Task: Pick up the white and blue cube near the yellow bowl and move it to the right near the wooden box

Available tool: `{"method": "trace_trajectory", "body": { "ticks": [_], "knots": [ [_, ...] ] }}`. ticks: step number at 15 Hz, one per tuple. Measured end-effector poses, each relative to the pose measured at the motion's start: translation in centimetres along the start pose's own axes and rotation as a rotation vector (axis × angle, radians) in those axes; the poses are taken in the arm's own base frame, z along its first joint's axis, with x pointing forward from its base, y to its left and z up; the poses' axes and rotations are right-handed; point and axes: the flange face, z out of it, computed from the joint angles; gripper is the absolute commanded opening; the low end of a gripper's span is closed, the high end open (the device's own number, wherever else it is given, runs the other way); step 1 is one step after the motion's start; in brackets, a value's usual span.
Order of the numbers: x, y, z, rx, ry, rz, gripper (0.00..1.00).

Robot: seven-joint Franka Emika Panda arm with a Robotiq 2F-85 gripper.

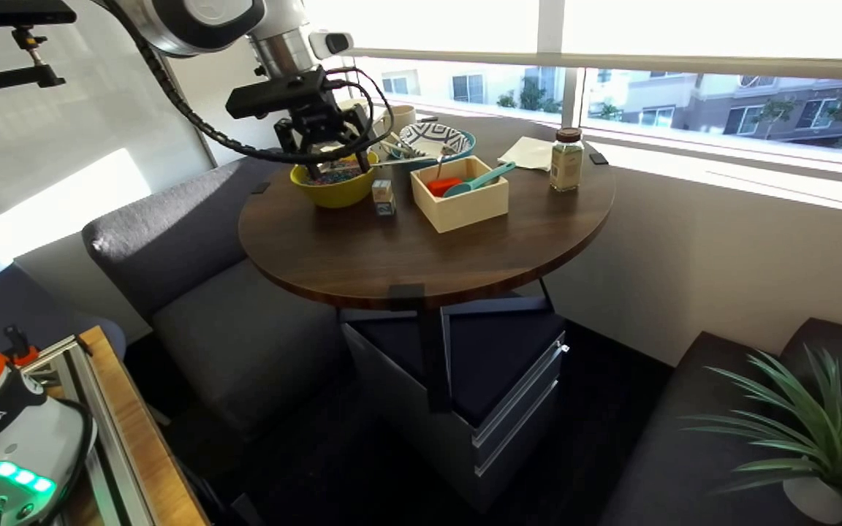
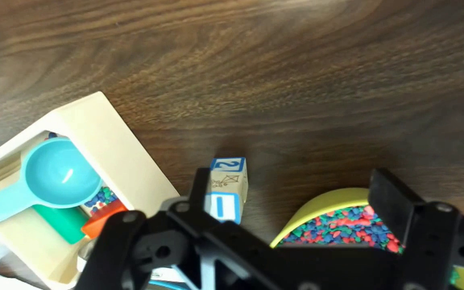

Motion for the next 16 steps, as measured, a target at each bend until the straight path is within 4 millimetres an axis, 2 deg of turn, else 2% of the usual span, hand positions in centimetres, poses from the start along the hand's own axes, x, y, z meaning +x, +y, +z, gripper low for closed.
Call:
{"method": "trace_trajectory", "body": {
  "ticks": [5, 10, 16],
  "knots": [
    [2.7, 1.4, 1.6, 0.026, -0.059, -0.010, 1.00],
    [3.7, 3.1, 3.1, 0.039, -0.088, -0.005, 1.00],
    [4.2, 2.8, 5.2, 0.067, -0.107, -0.010, 1.00]
  ]
}}
